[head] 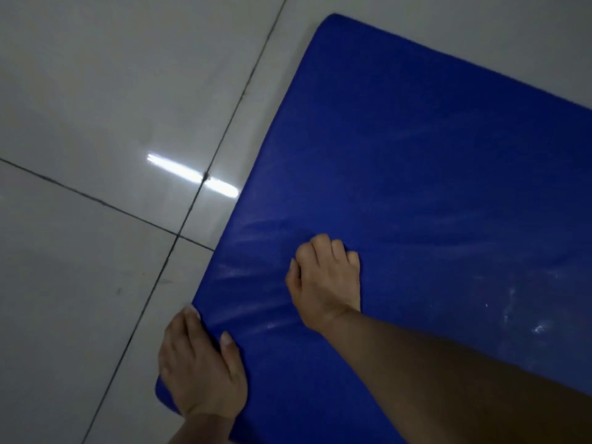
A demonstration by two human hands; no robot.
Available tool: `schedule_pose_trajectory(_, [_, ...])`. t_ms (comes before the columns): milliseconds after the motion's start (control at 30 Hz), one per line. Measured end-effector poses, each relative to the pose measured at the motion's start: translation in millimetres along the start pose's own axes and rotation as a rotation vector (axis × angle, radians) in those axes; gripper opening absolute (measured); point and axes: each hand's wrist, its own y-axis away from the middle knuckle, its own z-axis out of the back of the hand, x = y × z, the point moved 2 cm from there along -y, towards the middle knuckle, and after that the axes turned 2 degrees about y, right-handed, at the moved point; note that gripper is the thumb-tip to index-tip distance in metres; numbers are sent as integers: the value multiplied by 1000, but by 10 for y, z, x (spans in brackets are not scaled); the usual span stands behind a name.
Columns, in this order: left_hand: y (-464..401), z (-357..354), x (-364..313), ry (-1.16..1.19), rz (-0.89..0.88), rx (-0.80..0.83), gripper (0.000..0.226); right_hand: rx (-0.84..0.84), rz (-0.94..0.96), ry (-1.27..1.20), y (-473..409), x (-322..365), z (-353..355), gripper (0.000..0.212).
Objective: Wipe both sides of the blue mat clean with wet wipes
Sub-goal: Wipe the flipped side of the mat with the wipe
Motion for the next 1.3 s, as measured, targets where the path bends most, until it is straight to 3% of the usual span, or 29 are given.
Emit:
schedule_pose_trajectory(267, [-18, -5, 23, 66, -16, -37, 71, -37, 3, 13, -25, 29, 36, 29])
schedule_pose_trajectory(400, [-9, 18, 2, 121, -26, -117, 71, -29, 13, 4, -42, 25, 65, 18])
schedule_pose_trajectory(633, [73, 54, 194, 360, 50, -264, 40, 224, -6, -62, 183, 43, 213, 25])
schedule_pose_trajectory(767, [424, 28, 404, 386, 107, -212, 43, 251, -81, -108, 440, 132, 230, 22])
schedule_pose_trajectory(967, [695, 54, 426, 736, 301, -186, 42, 331, -46, -75, 634, 251, 278, 24])
schedule_pose_trajectory(1133, [754, 52, 358, 872, 372, -68, 44, 373, -20, -98, 684, 213, 395, 19])
schedule_pose_trajectory(1233, [899, 96, 185, 873, 394, 5, 58, 362, -11, -107, 658, 154, 452, 24])
schedule_pose_trajectory(1300, [1055, 85, 50, 834, 497, 53, 75, 365, -28, -117, 649, 103, 486, 21])
